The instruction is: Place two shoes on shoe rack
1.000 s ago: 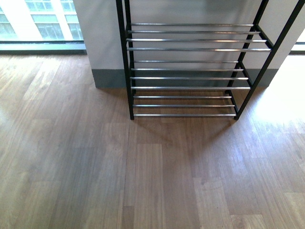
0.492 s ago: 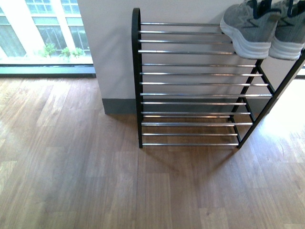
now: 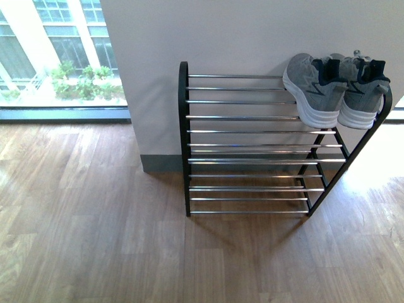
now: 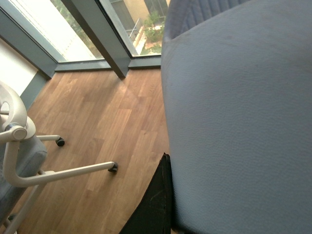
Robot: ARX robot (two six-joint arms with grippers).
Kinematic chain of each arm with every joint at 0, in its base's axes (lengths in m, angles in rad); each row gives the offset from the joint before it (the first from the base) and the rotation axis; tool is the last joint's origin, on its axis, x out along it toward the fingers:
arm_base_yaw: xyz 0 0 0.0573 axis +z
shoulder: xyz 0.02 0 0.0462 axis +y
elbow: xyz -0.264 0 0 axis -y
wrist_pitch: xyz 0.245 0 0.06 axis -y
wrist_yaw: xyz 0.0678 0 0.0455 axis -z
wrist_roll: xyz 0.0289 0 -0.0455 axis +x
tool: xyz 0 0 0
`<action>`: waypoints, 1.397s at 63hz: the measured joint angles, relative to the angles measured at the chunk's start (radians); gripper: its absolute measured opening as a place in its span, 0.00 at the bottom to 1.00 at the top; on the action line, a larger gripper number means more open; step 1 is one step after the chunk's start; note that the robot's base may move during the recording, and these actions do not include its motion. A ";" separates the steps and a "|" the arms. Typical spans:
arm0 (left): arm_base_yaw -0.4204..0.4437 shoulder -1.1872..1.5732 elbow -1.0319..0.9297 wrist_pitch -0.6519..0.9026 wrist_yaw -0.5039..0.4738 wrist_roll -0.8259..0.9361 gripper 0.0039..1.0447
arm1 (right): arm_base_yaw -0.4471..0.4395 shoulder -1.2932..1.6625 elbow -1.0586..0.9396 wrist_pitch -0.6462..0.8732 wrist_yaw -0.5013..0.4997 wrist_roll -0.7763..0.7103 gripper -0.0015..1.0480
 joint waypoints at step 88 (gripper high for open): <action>0.000 0.002 0.000 0.000 0.000 0.000 0.01 | -0.010 0.013 -0.010 0.084 -0.149 0.092 0.01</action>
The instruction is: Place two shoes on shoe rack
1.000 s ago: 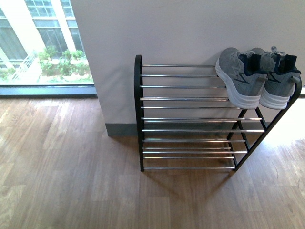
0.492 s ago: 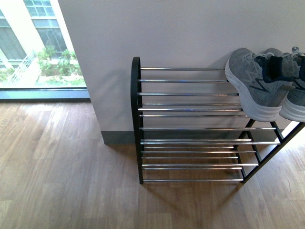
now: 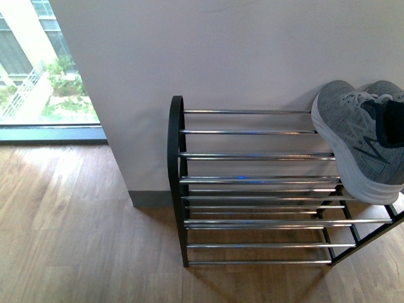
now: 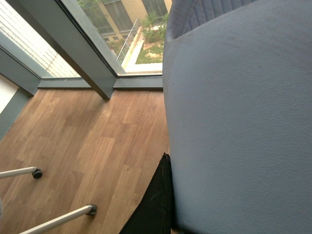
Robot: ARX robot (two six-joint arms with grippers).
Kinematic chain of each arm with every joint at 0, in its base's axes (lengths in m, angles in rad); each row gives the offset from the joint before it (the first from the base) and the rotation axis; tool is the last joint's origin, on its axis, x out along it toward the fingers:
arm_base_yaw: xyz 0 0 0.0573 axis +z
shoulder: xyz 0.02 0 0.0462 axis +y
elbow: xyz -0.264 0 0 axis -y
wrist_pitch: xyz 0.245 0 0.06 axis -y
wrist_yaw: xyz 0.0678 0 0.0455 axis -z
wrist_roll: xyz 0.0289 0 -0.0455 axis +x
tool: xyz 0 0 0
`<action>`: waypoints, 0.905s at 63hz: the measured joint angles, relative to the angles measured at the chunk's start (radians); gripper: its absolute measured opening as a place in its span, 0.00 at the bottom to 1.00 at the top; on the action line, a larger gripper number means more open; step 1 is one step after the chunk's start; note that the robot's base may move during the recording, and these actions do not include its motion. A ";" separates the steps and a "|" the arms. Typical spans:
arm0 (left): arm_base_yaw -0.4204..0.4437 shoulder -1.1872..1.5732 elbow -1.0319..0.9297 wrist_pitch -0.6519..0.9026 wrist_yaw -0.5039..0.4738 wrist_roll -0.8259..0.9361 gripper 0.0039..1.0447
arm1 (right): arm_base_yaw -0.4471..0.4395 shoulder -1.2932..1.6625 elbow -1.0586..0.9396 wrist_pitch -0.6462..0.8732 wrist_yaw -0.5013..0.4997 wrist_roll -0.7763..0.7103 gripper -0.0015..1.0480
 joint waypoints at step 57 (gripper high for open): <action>0.000 0.000 0.000 0.000 0.000 0.000 0.01 | 0.496 1.009 0.492 0.108 0.534 0.515 0.01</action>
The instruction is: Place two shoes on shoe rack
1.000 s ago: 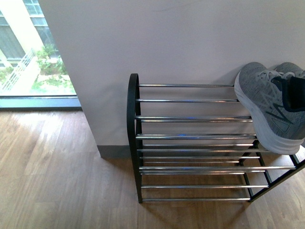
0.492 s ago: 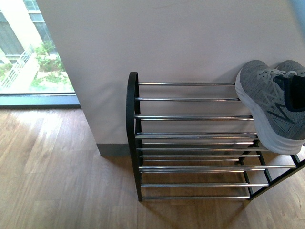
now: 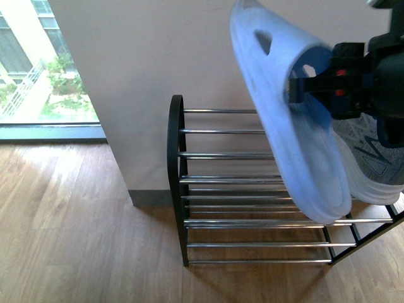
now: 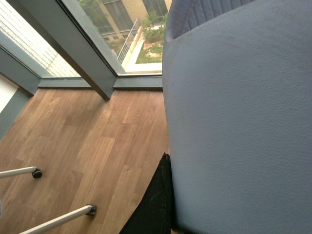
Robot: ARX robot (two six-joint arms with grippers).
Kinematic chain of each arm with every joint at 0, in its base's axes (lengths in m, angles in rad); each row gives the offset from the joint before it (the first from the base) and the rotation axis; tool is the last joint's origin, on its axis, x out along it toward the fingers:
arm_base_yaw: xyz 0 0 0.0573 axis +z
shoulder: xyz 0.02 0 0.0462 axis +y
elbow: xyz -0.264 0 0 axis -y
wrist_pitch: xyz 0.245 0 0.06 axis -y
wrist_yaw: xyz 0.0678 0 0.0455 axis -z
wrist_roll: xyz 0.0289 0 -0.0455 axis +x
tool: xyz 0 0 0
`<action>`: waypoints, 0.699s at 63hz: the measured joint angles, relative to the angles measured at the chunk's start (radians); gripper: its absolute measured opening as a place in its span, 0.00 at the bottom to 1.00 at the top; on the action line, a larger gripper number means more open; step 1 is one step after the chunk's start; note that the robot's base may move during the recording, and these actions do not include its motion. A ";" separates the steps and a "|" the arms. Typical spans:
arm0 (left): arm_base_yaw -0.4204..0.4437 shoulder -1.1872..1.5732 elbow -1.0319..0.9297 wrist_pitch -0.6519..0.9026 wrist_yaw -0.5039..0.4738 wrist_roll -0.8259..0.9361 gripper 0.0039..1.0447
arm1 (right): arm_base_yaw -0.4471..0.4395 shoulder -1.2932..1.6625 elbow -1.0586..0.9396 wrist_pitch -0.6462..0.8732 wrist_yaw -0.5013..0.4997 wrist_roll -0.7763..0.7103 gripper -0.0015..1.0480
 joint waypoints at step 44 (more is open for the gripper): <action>0.000 0.000 0.000 0.000 0.000 0.000 0.01 | -0.036 0.443 0.294 0.035 0.235 -0.379 0.01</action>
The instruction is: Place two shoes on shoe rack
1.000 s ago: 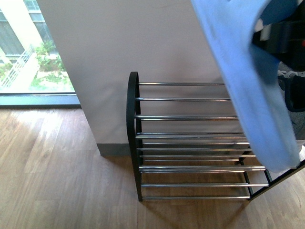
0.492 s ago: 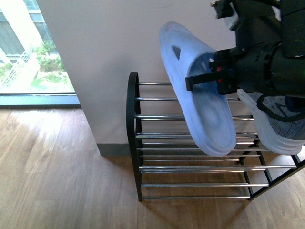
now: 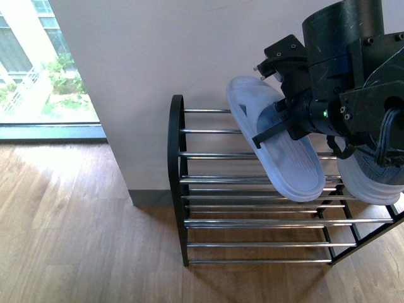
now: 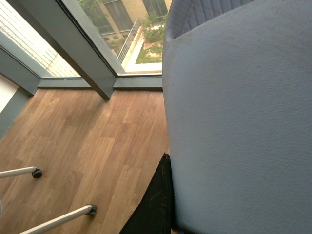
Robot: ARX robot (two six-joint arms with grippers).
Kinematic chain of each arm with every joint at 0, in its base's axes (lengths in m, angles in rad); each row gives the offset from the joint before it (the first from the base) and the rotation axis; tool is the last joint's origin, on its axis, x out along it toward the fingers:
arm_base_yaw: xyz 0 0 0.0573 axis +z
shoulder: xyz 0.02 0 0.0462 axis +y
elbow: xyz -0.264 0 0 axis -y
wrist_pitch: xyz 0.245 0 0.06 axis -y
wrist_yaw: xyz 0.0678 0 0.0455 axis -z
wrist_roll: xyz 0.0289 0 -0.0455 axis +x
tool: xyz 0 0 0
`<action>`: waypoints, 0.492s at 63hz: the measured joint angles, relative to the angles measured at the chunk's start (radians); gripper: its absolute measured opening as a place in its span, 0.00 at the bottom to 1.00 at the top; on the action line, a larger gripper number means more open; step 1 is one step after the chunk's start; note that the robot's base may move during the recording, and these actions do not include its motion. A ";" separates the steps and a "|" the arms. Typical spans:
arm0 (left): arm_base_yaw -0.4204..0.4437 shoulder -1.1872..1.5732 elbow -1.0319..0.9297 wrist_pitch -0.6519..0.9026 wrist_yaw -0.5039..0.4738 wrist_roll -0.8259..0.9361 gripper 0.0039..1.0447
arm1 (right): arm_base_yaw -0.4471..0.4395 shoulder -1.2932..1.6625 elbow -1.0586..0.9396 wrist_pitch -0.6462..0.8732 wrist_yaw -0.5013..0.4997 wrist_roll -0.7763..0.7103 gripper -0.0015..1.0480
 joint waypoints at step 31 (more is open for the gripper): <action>0.000 0.000 0.000 0.000 0.000 0.000 0.01 | -0.130 0.034 0.048 -0.047 0.011 -0.021 0.01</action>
